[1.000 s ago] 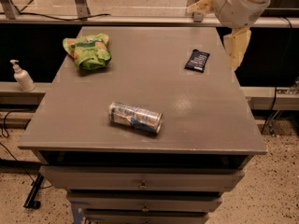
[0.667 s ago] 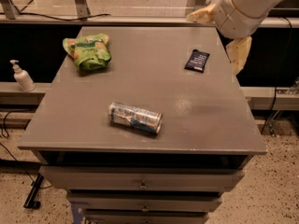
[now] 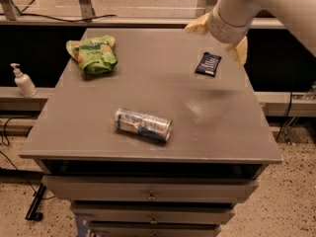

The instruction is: Move rxbar blueberry near redbull can

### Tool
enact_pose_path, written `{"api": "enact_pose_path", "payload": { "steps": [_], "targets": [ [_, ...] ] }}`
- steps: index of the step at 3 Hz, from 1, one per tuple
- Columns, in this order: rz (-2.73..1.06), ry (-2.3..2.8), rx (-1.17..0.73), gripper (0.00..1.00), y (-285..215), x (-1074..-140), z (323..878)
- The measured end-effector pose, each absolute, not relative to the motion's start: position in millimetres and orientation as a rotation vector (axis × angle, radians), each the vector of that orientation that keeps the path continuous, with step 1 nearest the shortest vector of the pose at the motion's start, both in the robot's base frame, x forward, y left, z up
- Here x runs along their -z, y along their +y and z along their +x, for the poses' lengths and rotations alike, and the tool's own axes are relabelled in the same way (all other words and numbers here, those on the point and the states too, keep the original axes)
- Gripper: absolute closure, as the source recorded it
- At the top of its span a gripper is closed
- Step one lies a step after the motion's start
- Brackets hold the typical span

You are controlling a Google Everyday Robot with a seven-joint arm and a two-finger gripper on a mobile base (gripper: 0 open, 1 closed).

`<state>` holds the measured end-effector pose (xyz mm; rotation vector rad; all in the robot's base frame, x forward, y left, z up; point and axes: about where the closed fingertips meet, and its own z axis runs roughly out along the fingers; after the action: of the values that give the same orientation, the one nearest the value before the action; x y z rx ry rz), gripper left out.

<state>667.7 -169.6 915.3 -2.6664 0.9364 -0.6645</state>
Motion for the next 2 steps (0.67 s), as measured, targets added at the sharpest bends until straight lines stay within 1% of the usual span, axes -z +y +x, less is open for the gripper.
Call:
{"api": "enact_pose_path", "payload": {
  "steps": [2],
  "targets": [
    [-2.857, 0.964, 0.725, 0.0, -175.0, -876.6, 725.5]
  ]
}}
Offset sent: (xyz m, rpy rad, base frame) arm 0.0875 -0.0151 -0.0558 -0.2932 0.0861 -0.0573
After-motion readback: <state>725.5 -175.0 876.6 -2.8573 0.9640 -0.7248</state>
